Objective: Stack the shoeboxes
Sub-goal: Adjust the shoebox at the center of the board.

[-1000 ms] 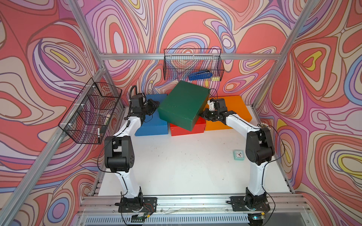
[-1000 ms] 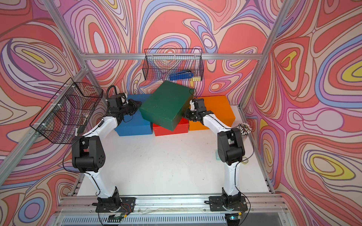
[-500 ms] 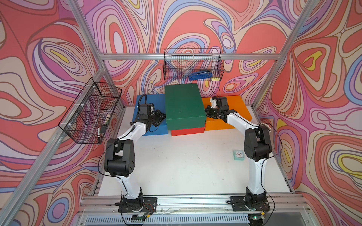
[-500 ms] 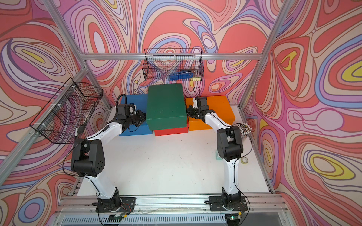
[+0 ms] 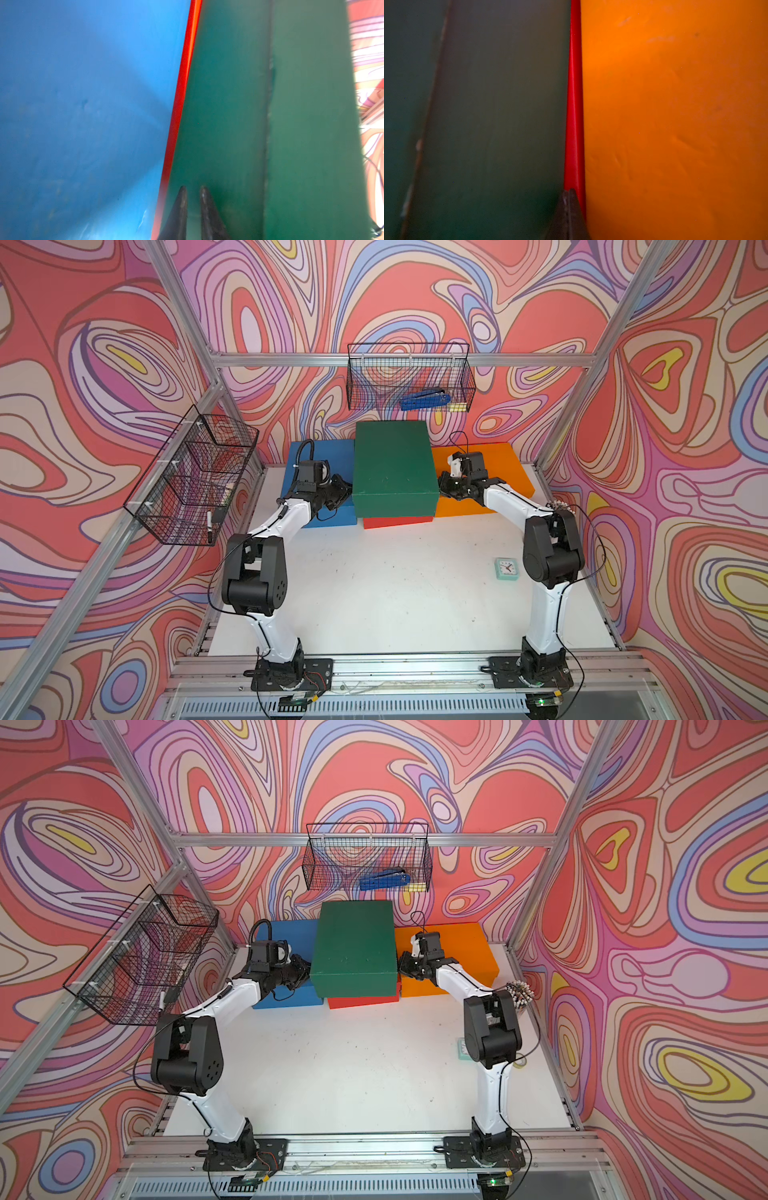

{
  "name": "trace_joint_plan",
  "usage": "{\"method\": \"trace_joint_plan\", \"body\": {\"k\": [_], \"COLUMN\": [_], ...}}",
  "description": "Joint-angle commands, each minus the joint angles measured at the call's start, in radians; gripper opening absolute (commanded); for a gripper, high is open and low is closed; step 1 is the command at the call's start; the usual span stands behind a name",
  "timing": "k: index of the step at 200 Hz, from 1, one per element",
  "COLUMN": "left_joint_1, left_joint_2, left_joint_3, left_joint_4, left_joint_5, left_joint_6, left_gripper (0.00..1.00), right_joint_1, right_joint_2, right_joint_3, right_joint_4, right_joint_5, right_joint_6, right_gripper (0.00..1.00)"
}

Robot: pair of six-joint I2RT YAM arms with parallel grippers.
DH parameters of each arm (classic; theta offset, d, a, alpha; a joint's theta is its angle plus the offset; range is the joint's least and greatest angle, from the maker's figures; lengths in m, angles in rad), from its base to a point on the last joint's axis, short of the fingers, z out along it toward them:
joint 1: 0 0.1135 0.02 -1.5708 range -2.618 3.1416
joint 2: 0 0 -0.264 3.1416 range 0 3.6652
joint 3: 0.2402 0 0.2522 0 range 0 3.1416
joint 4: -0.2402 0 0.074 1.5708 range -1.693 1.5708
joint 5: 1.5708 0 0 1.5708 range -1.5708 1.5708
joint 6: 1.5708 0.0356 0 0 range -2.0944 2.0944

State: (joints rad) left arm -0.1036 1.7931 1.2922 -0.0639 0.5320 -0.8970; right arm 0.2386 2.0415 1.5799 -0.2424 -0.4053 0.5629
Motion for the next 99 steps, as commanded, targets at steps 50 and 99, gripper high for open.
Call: {"method": "trace_joint_plan", "body": {"k": [50,99], "left_joint_1": [0.039,0.124], "left_joint_2": [-0.011,0.054], "left_joint_3": [-0.071,-0.081], "left_joint_4": [-0.115,-0.1], "left_joint_5": [-0.07,-0.056], "left_joint_6": [0.071,0.049], "left_gripper": [0.17,0.16], "right_joint_1": [0.001,-0.008], "right_joint_2": [-0.045,-0.032], "right_joint_3": [-0.026,0.0], "right_joint_4": [-0.072,-0.092], "right_joint_5": [0.063,0.072], "right_joint_6": [-0.035,-0.034], "right_gripper": [0.0,0.0]}}
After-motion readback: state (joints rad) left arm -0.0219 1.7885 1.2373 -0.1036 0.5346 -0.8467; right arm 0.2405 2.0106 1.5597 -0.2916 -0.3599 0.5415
